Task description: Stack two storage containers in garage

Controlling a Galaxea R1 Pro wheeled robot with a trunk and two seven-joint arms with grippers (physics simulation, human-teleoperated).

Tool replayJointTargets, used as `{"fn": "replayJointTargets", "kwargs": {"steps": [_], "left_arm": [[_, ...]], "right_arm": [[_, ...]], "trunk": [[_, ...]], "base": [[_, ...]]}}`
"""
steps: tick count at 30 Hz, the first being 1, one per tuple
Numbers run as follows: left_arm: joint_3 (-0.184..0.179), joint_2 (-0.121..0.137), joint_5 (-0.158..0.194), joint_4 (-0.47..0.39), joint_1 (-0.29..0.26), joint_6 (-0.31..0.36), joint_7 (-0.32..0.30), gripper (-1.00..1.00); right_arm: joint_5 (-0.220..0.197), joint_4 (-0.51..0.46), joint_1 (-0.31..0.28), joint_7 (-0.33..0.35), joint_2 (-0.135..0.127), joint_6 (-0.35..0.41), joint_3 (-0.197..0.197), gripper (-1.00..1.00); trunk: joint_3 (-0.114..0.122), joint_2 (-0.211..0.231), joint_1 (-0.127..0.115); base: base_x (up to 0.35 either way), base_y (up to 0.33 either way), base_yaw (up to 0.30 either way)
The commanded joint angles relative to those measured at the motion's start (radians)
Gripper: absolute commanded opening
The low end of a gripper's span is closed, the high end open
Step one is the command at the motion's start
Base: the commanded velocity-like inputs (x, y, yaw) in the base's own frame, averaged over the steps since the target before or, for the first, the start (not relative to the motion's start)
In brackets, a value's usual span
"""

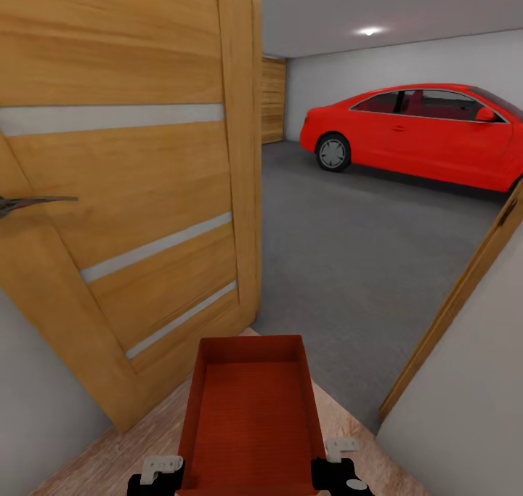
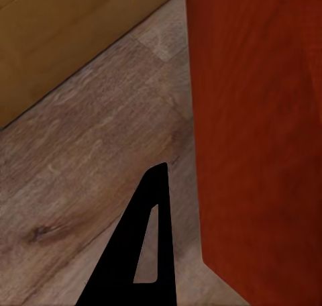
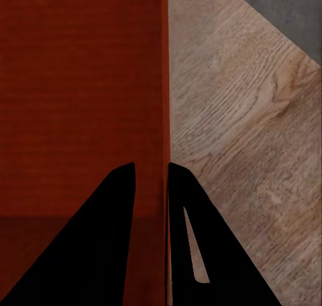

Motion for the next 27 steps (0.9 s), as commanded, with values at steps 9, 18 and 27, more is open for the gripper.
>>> {"fn": "replayJointTargets", "kwargs": {"steps": [9,18,27], "left_arm": [[0.008,0.0,0.004,0.001,-0.001,-0.003,0.001,-1.0],[0.008,0.0,0.004,0.001,-0.001,-0.003,0.001,-1.0],[0.008,0.0,0.004,0.001,-0.001,-0.003,0.001,-1.0]], "right_arm": [[0.002,0.0,-0.001,-0.006,0.0,-0.003,-0.003,-1.0],[0.002,0.0,-0.001,-0.006,0.0,-0.003,-0.003,-1.0],[0.002,0.0,-0.001,-0.006,0.0,-0.003,-0.003,-1.0]], "trunk": [[-0.001,0.0,0.0],[-0.001,0.0,0.0],[-0.001,0.0,0.0]], "base": [[0.036,0.019,-0.007],[0.002,0.001,-0.185],[0.01,0.004,-0.153]]}}
